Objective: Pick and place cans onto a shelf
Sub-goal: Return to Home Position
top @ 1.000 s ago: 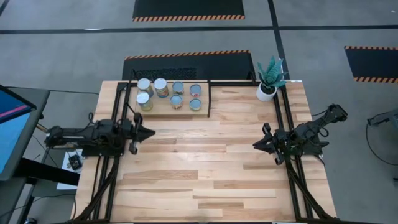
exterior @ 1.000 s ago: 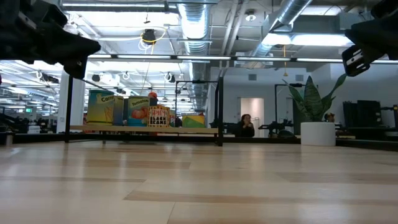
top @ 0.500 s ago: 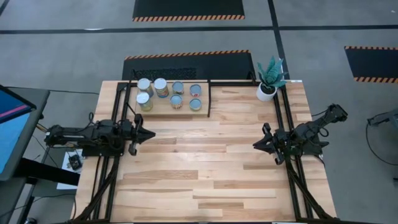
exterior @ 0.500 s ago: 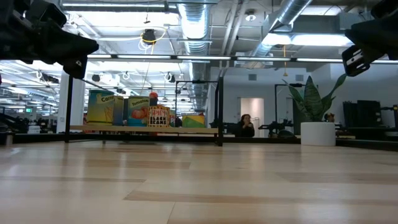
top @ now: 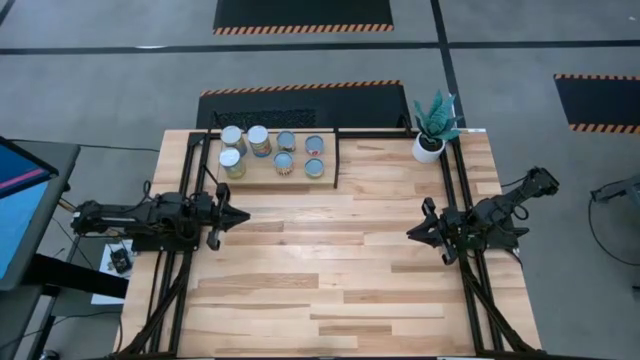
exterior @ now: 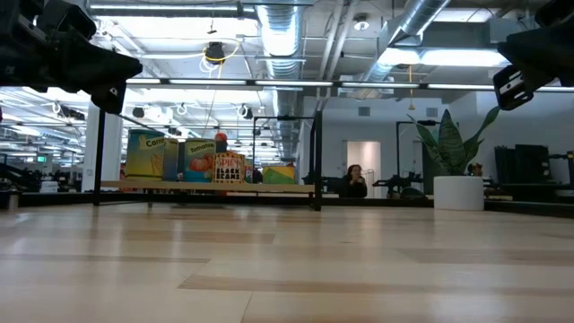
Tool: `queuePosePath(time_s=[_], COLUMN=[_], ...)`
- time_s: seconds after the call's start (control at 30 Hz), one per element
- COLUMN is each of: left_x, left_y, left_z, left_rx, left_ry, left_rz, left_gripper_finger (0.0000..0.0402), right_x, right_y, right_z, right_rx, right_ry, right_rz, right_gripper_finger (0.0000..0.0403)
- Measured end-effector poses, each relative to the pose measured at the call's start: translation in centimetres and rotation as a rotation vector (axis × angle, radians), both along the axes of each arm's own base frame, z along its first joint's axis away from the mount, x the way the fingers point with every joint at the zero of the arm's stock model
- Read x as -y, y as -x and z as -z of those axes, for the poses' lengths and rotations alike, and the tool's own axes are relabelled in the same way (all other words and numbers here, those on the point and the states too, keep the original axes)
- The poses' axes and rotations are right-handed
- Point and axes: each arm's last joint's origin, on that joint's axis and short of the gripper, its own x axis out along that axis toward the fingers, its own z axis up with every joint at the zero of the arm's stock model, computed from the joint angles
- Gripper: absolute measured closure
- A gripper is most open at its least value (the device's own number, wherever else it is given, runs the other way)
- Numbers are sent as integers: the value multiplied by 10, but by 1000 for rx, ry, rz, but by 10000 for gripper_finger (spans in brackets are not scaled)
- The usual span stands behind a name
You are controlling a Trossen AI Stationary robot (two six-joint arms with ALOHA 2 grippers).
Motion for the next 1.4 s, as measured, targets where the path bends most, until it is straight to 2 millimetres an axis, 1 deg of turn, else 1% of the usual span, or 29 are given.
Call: queuePosePath(time_s=[0.4, 0.53, 0.73, 0.87, 1.07, 1.3, 1.4], left_x=[0, 0, 0, 0, 0, 0, 0], left_y=[0, 0, 0, 0, 0, 0, 0], left_z=[0, 0, 0, 0, 0, 0, 0], left_rx=[0, 0, 0, 0, 0, 0, 0], left_ry=[2, 3, 3, 0, 0, 1, 3], left_rz=[0, 0, 0, 0, 0, 0, 0], left_gripper_finger=[379, 379, 379, 379, 379, 379, 379], right_x=[2, 11, 32, 40, 39, 49, 49], right_y=[-1, -4, -8, -8, -9, -8, -8], right_z=[0, 1, 1, 2, 2, 2, 2], right_rx=[0, 11, 12, 11, 7, 10, 9], right_ry=[0, -4, -3, -2, 1, 1, 1], right_rz=[15, 103, 324, 405, 379, 479, 480], right_gripper_finger=[333, 333, 333, 333, 333, 333, 333])
